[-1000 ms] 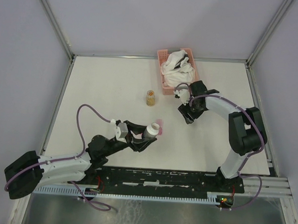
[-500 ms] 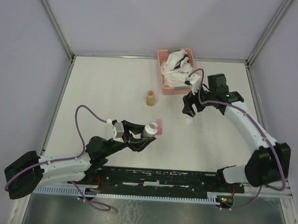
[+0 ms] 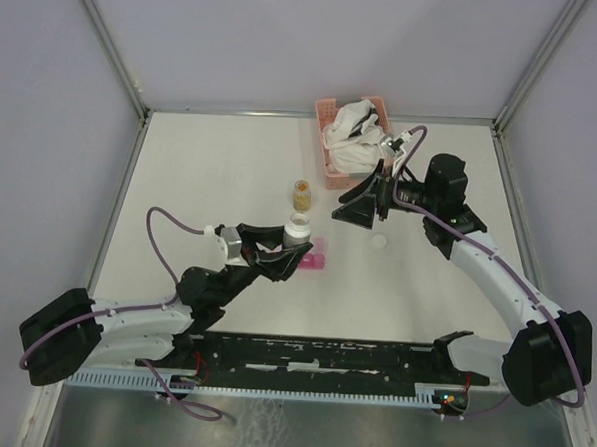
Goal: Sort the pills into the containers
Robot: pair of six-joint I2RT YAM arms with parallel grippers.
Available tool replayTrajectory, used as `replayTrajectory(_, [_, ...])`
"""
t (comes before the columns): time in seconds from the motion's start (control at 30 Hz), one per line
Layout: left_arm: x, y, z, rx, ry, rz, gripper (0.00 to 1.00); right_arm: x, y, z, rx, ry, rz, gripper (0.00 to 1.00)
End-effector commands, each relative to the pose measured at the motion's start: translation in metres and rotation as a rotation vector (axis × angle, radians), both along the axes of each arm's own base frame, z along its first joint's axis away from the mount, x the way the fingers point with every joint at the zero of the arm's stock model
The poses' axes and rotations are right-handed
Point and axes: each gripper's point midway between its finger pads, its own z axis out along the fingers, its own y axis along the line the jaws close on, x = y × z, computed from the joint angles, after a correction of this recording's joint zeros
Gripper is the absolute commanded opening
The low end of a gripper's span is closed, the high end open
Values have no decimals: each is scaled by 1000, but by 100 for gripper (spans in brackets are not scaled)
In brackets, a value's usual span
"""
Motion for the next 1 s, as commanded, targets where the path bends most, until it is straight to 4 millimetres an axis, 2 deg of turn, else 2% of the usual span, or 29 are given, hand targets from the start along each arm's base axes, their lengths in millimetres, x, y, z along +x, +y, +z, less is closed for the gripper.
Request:
replayTrajectory(0.0, [20,13,41,-169,-7,120,3,-18,11,53,123,-123,57,98])
replayTrajectory(0.23, [25,-9,45,-166,-6,135,3,-37,26,50,142,-187,130,100])
replayTrajectory(0.4, [26,-20,47,-158,-3,131,3,-36,32,42,100,-188,121,100])
replayTrajectory(0.63, [28,-31,41,-145,16,127,3,-45,38,44,97,-208,157,99])
replayTrajectory(0.87, [27,-38,42,-141,20,111,3,-48,42,36,59,-208,171,88])
replayTrajectory(0.97, [27,-39,42,-143,21,110,3,-49,44,35,48,-208,175,86])
